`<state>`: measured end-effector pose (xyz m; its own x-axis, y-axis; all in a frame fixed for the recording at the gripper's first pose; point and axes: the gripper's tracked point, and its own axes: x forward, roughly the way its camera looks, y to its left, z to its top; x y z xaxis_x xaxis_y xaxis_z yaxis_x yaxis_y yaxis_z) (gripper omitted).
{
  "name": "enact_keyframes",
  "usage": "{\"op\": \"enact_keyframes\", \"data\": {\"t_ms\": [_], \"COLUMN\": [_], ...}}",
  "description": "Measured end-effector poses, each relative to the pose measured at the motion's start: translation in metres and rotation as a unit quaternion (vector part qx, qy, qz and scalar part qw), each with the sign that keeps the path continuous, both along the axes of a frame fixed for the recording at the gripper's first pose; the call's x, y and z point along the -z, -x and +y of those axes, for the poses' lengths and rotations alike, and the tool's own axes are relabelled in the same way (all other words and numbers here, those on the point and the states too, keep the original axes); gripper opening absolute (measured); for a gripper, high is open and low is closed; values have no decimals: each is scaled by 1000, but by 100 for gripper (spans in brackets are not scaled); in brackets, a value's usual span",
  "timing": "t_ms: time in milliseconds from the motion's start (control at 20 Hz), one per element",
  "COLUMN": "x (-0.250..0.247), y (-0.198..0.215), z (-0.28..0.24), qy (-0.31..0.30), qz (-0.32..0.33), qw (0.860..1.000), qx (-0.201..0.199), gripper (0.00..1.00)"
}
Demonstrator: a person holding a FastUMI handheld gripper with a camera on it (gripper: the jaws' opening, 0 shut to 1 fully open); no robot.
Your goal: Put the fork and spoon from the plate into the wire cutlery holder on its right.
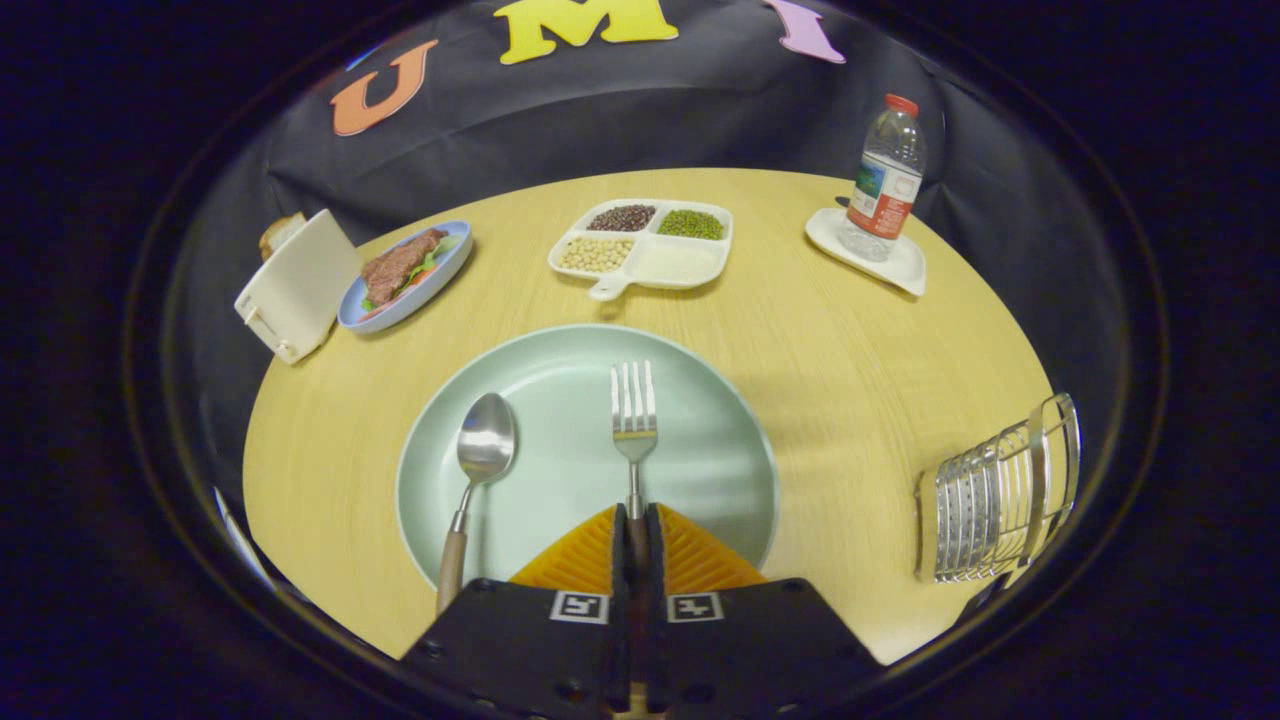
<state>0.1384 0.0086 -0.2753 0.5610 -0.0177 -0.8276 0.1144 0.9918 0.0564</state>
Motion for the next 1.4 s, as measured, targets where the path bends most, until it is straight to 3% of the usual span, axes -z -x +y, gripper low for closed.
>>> {"op": "enact_keyframes", "data": {"t_ms": [150,750,1400], "x": [-8,-73,-120], "y": [7,50,99], "z": [-3,-25,-98], "qy": [-2,-2,17], "qz": [-6,-62,-107], "qw": [1000,998,994], "qx": [3,-6,13], "gripper": [1,1,0]}}
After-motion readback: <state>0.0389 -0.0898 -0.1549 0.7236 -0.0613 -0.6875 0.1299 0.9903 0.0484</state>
